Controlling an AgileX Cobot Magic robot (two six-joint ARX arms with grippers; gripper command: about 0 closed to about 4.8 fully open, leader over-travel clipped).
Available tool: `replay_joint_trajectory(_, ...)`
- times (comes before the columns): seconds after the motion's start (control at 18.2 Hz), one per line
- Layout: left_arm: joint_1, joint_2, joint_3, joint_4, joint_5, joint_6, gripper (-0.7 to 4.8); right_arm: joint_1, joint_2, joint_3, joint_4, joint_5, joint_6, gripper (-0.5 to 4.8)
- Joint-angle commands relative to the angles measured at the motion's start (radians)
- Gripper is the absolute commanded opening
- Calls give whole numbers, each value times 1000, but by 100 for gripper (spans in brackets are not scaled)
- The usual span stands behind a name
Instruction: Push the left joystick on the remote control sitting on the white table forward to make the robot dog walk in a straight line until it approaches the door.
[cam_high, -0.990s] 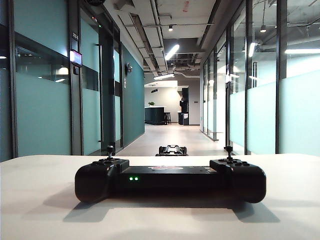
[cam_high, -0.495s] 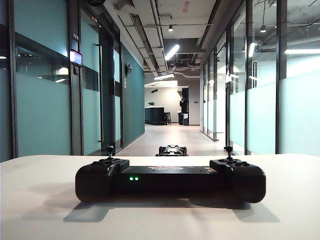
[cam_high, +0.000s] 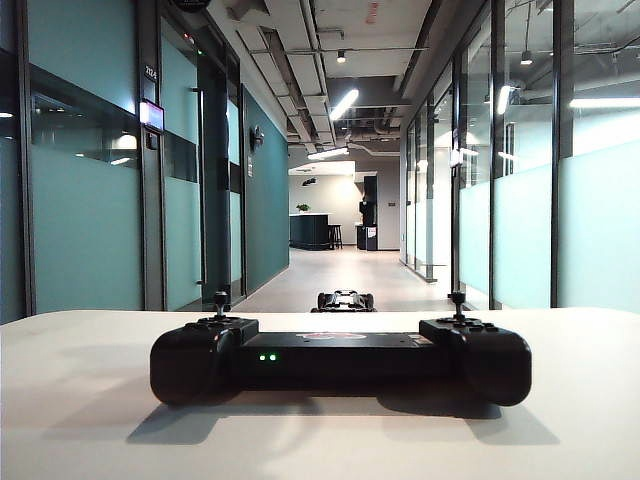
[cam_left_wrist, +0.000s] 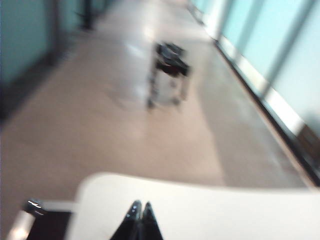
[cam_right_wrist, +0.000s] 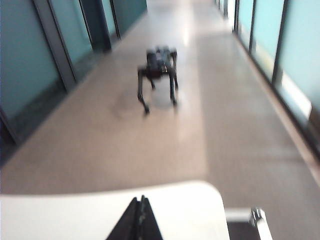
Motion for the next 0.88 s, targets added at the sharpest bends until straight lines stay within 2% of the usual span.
replay_joint_trajectory(0.05,-93,73,71,-66,22,6,-5,0,35,47,-105,1,6,-5)
replay_joint_trajectory(0.33,-301,206,159,-111,18,23,-5,34,87,107,-218,1,25,-5)
replay_joint_trajectory(0.49,-391,272,189,-117,17,40,-5,119,108,106,-202,5,82,-5)
replay_joint_trajectory(0.66,-444,323,211,-117,-8,46,-5,257,160,106,-177,71,88,-5)
replay_joint_trajectory(0.88,-448,356,227,-117,2,47,-5,481,240,106,-175,200,120,-5)
